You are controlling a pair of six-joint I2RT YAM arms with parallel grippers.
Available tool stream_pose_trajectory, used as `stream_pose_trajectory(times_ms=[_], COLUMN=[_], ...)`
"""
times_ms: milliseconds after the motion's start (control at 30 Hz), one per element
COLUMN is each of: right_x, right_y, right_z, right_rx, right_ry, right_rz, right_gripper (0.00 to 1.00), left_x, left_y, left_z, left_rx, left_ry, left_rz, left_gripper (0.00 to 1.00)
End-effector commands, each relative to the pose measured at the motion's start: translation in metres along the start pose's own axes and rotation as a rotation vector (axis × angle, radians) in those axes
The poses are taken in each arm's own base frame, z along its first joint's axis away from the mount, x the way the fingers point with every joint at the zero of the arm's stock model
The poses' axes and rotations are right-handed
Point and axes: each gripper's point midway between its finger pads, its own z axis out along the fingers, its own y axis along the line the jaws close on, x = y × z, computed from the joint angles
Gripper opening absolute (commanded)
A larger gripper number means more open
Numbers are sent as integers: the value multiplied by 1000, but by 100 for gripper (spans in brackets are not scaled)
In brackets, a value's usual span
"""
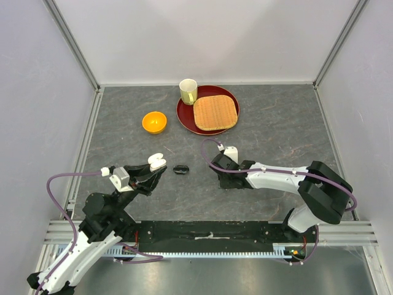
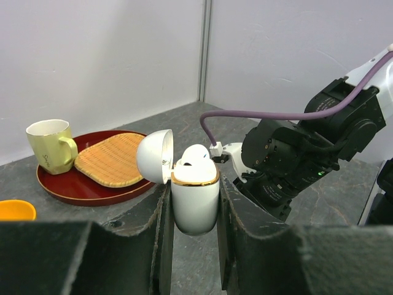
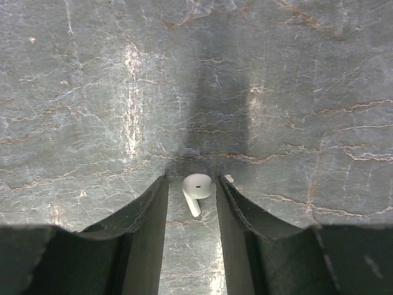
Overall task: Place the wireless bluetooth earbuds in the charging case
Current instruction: Pick up the earbud from the center of the board.
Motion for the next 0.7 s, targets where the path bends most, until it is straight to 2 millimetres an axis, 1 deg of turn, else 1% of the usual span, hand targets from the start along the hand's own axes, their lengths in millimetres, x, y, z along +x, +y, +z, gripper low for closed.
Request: stream_pose_trajectory(times_ms=[0,400,500,667], right_x=[-7,-4,-2,1], right_y=[6,4,3,0], right_z=[0,3,4,4], right_rx=[-4,16,20,31], right_ry=[-7,7,16,29], right_rz=[22,35,32,36], right_gripper=[43,41,39,39], left_x=[-26,-26,-25,-24], left_y=[0,0,0,0], left_z=[-5,-6,-5,-5], left_rx=[-8,-9,-11,-11], left_ry=[-111,-111,-108,-107], left_rz=[-16,-20,-21,-22], left_gripper=[2,2,2,2])
